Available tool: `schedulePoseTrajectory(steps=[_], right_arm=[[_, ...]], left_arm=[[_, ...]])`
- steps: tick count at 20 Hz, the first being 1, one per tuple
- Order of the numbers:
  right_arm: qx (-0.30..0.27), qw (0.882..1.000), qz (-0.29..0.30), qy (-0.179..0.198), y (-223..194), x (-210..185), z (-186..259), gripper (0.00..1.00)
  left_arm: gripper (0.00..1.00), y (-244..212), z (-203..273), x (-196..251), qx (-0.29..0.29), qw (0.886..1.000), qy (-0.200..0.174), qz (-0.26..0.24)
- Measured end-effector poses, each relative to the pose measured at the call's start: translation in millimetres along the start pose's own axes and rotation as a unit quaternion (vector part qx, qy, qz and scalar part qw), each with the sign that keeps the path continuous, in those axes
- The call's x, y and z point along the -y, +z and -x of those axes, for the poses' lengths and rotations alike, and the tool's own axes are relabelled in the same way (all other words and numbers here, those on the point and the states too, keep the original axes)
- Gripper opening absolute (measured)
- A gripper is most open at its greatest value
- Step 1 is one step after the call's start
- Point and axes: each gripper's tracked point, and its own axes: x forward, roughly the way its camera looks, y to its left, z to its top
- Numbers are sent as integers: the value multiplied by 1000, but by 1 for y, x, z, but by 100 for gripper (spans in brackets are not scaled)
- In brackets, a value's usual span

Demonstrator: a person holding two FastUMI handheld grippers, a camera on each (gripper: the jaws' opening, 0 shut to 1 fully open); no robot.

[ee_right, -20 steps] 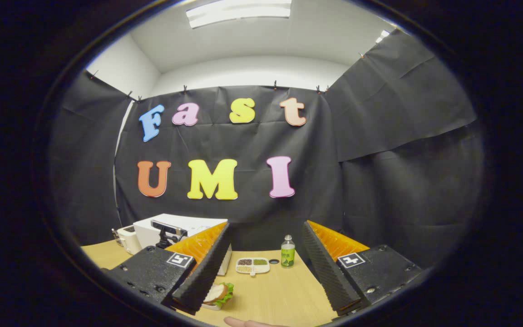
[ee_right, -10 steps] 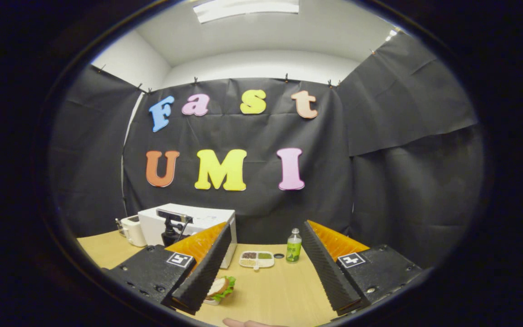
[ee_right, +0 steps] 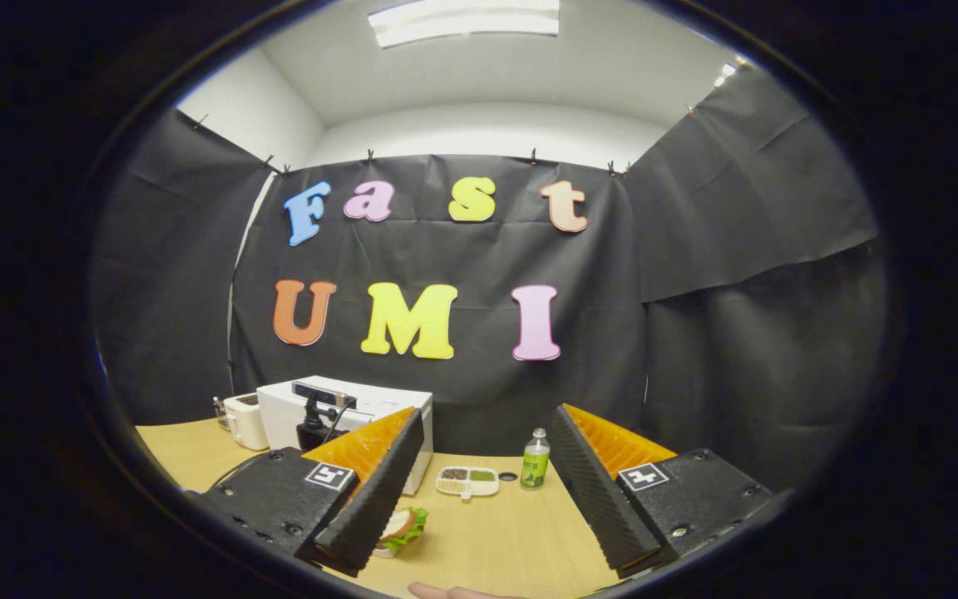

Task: Open the microwave oven with the left hand, put the food in, and close the microwave oven.

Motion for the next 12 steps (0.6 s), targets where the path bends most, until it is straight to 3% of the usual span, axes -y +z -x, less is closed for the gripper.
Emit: schedulePoseTrajectory(steps=[2, 3, 8, 10, 12], right_arm=[[-3, 1000, -3, -1, -2, 0, -2, 95], [-5, 1000, -5, 0, -3, -2, -3, 100], [-9, 1000, -5, 7, -2, -16, 4, 100], [-5, 1000, 1, 4, 3, -18, 11, 95], [1, 1000, 4, -1, 9, -21, 16, 100]], left_arm=[[0, -2, 11, 1, -2, 1000, -15, 7], [0, -3, 18, 0, -4, 1000, -21, 11], [0, -5, 63, -9, 2, 998, -65, 16], [0, -5, 85, -16, 15, 996, -92, 13], [0, -7, 108, -27, 17, 993, -113, 5]])
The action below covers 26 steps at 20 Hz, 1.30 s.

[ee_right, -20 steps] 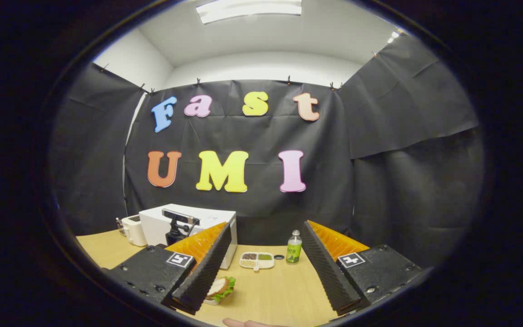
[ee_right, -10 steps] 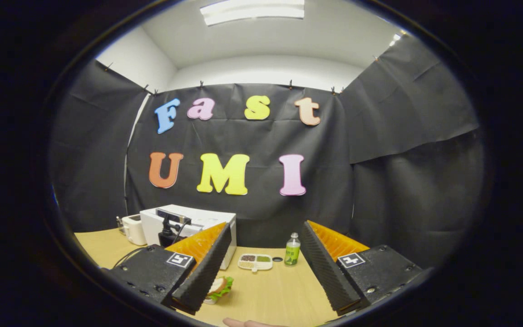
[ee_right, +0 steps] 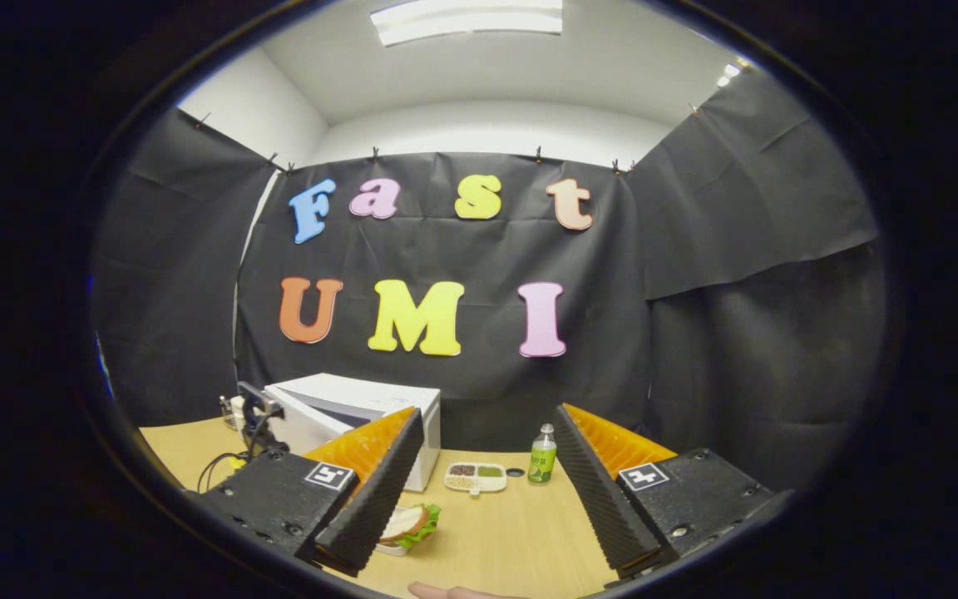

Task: Open the microwave oven with the left hand, put the food in, and close the microwave oven.

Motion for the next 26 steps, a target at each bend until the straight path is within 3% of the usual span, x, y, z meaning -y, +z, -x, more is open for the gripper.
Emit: schedulePoseTrajectory(steps=[3, 4, 10, 11, 12, 15, 16, 17, 19, 20, 21, 22, 23, 24, 25, 26], right_arm=[[6, 1000, -5, 2, 7, -10, 11, 100], [8, 1000, -9, 6, 9, -15, 14, 95], [17, 1000, -13, 12, 17, -35, 29, 95], [18, 1000, -10, 15, 19, -39, 30, 100], [19, 1000, -9, 18, 19, -43, 31, 95], [15, 999, -6, 34, 14, -59, 31, 94], [10, 999, -2, 39, 10, -64, 28, 94], [3, 999, 3, 43, 7, -68, 24, 94], [-14, 998, 16, 52, -3, -76, 10, 100], [-26, 998, 23, 55, -10, -79, 2, 100], [-41, 997, 27, 56, -17, -80, -5, 100], [-58, 996, 29, 60, -26, -80, -12, 100], [-71, 995, 27, 66, -31, -83, -17, 100], [-82, 994, 25, 68, -34, -83, -25, 96], [-90, 993, 25, 66, -37, -80, -32, 100], [-103, 992, 21, 68, -43, -79, -38, 100]], left_arm=[[0, -2, 38, -14, -2, 1000, -17, 1], [0, -4, 48, -19, -5, 1000, -20, 1], [0, -8, 109, -61, -23, 1000, -20, -5], [0, -8, 119, -70, -22, 1000, -19, -7], [0, -9, 128, -81, -24, 1000, -16, -9], [3, -9, 164, -123, -28, 1000, 14, -1], [19, -1, 181, -144, -17, 999, 41, -3], [22, 8, 197, -165, -4, 998, 68, -4], [100, 21, 227, -190, -2, 994, 112, -5], [93, 29, 237, -204, 5, 990, 138, -13], [93, 34, 246, -215, 8, 986, 167, -22], [82, 36, 253, -226, 2, 981, 193, -29], [82, 38, 259, -233, 1, 977, 211, -31], [95, 44, 264, -234, 1, 975, 220, -29], [95, 47, 266, -232, -3, 976, 218, -22], [84, 50, 269, -228, -6, 976, 215, -18]])
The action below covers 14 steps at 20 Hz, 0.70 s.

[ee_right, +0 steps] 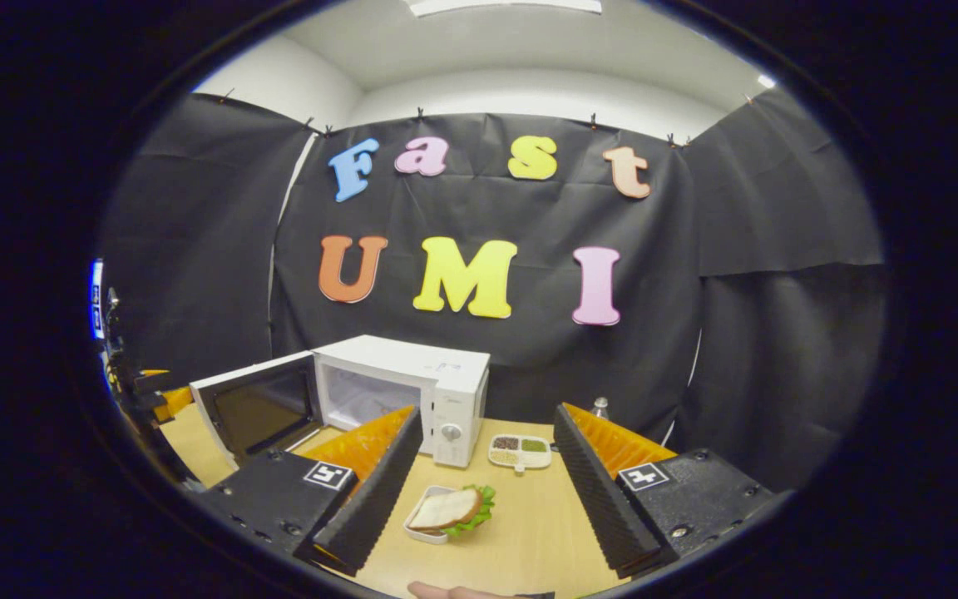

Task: Open the microwave oven with the left hand, put the food in, and close the microwave oven.

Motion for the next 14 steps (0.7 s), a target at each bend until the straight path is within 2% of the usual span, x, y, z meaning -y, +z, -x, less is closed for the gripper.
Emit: schedulePoseTrajectory(steps=[1, 3, 4, 5, 8, 11, 12, 13, 14], right_arm=[[-9, 1000, -5, 4, -5, 0, -6, 96], [-36, 999, -18, 23, -13, -3, -19, 96], [-50, 998, -22, 31, -20, -2, -25, 100], [-64, 997, -21, 34, -25, 2, -31, 96], [-108, 993, -21, 43, -43, 14, -55, 96], [-158, 984, -37, 77, -66, 18, -78, 96], [-177, 980, -40, 85, -77, 21, -85, 100], [-195, 976, -43, 90, -87, 25, -92, 96], [-215, 971, -45, 98, -98, 27, -98, 100]], left_arm=[[95, 4, 0, 0, 1, 1000, 3, -2], [96, 19, 2, -2, 11, 1000, 15, -6], [96, 24, 0, 3, 13, 1000, 14, -5], [96, 29, 0, 8, 11, 1000, 15, -3], [95, 42, -4, 20, 15, 1000, 15, 9], [95, 53, -7, 42, 20, 999, 1, 30], [95, 57, -8, 47, 23, 999, 0, 35], [95, 60, -11, 52, 25, 999, -2, 40], [95, 66, -13, 57, 32, 999, -3, 42]])
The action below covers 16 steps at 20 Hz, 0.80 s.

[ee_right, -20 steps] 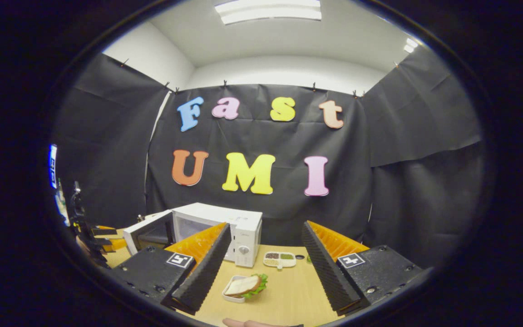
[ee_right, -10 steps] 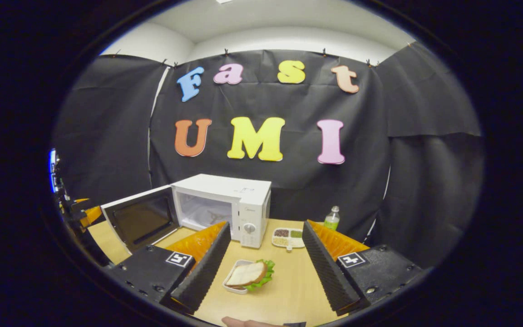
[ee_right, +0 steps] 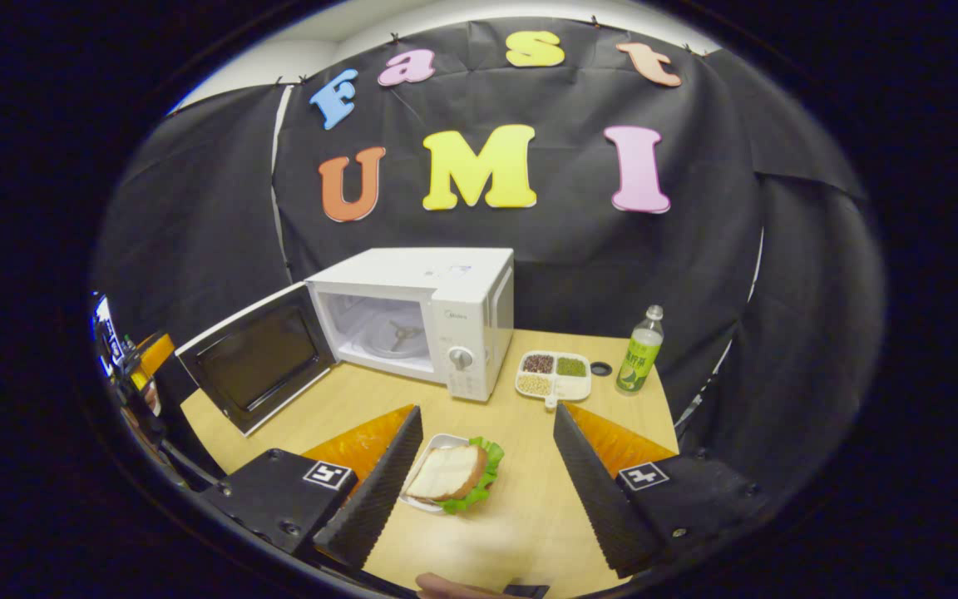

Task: Open the microwave oven with the left hand, put the food in, and close the microwave oven.

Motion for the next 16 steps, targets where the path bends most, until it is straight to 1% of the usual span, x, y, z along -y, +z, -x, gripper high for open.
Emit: schedulePoseTrajectory(steps=[1, 2, 3, 4, 5, 6, 7, 8, 9, 10, 11, 13, 14, 16], right_arm=[[-19, 1000, -7, 8, -7, 4, -9, 96], [-37, 999, -16, 21, -15, 7, -19, 96], [-56, 997, -27, 36, -22, 7, -28, 100], [-77, 995, -39, 50, -32, 8, -34, 92], [-96, 992, -54, 65, -40, 7, -43, 88], [-113, 988, -65, 83, -46, 6, -50, 87], [-126, 983, -76, 106, -52, 1, -56, 95], [-141, 977, -92, 129, -60, -3, -62, 85], [-161, 969, -116, 145, -69, -5, -68, 84], [-180, 960, -140, 160, -78, -9, -74, 93], [-196, 952, -162, 172, -86, -11, -80, 82], [-221, 935, -194, 200, -100, -15, -90, 80], [-238, 927, -202, 211, -108, -17, -93, 91], [-254, 914, -218, 228, -117, -22, -99, 89]], left_arm=[[95, 5, -2, 6, 3, 1000, -1, 1], [95, 9, -4, 10, 8, 1000, 0, 2], [95, 15, -5, 16, 16, 1000, -2, 2], [95, 21, -5, 25, 21, 1000, -7, 2], [95, 24, -7, 33, 25, 1000, -12, 1], [95, 26, -6, 39, 29, 999, -14, -2], [95, 30, -8, 43, 36, 999, -15, -6], [95, 31, -9, 47, 39, 999, -14, -12], [95, 29, -11, 52, 38, 999, -13, -17], [95, 25, -11, 58, 34, 999, -14, -20], [95, 22, -12, 64, 29, 999, -19, -23], [95, 16, -12, 73, 21, 999, -24, -27], [95, 13, -13, 77, 15, 999, -26, -28], [95, 7, -13, 83, 7, 999, -28, -27]])
